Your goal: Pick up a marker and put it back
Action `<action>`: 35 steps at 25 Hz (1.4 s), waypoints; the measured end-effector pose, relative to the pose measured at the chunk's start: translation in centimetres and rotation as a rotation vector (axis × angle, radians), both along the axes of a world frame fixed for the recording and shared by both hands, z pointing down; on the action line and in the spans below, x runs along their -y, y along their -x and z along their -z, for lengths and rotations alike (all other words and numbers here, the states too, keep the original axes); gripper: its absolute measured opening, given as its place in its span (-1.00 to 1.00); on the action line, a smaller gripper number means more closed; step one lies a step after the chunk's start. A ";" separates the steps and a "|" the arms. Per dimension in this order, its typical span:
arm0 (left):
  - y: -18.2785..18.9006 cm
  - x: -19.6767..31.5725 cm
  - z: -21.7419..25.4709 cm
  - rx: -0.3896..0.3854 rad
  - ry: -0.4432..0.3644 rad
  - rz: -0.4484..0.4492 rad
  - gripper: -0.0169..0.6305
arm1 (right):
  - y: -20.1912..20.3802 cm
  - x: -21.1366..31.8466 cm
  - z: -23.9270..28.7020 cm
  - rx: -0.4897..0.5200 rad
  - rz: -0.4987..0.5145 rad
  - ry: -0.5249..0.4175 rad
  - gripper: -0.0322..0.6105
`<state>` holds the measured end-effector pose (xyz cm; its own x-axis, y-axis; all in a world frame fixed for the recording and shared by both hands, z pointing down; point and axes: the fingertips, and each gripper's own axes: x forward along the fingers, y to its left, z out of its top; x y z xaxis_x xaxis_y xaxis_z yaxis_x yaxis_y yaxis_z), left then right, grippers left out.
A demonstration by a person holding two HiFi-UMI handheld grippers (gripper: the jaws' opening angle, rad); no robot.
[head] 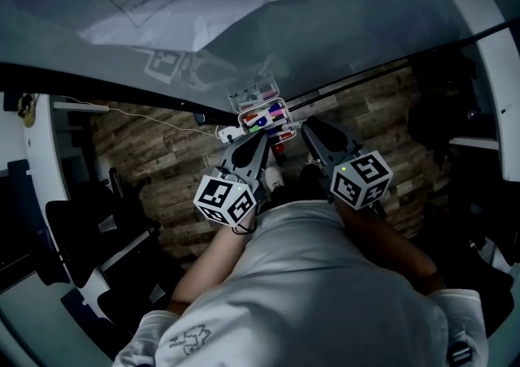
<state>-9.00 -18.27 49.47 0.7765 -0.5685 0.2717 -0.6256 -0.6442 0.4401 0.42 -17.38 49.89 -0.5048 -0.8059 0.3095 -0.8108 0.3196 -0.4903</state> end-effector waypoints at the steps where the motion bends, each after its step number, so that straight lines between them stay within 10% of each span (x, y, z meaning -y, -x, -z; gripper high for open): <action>1: 0.0 0.1 -0.1 0.002 0.001 0.003 -0.93 | 0.1 0.1 -0.1 -0.001 0.003 0.002 -0.67; 35: -0.5 1.1 -3.0 0.042 0.062 -0.005 -0.93 | 1.0 1.0 -3.5 0.002 0.031 0.056 -0.67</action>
<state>-8.48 -19.37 52.42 0.7663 -0.5458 0.3389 -0.6414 -0.6195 0.4526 -0.56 -18.36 53.39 -0.5298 -0.7713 0.3527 -0.8001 0.3166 -0.5095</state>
